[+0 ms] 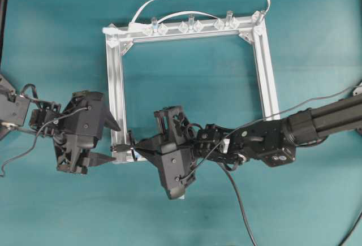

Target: Insert the wire through the string loop located on the left side.

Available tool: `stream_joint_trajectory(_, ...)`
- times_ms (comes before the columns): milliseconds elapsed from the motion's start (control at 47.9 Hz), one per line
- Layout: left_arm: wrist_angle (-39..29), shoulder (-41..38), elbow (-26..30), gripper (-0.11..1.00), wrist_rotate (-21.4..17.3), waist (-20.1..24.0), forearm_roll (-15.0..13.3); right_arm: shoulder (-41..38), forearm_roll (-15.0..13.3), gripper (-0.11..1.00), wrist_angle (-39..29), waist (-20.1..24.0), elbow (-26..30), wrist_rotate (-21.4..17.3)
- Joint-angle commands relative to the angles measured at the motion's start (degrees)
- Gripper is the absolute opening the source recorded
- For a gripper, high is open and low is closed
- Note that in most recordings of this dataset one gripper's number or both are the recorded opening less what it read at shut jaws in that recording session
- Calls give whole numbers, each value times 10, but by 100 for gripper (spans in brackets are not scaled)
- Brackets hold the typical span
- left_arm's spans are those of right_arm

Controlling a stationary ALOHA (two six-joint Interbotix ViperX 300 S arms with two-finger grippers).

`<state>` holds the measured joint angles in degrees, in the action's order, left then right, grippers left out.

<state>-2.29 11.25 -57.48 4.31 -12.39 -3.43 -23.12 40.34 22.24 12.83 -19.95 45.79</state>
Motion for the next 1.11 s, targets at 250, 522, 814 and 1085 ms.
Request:
stream_joint_trajectory(250, 2, 2, 13, 21, 72, 3, -1, 11, -3, 9, 5, -1, 13, 1)
stream_joint_trajectory(522, -1, 3, 12, 22, 107, 3, -1, 11, -3, 9, 5, -1, 13, 1)
stream_joint_trajectory(814, -1, 3, 15, 22, 106, 3, -1, 11, -35, 9, -7, -1, 13, -1)
stream_joint_trajectory(1085, -1, 3, 15, 22, 105, 3, 0, 11, -40, 9, -11, -1, 12, -2)
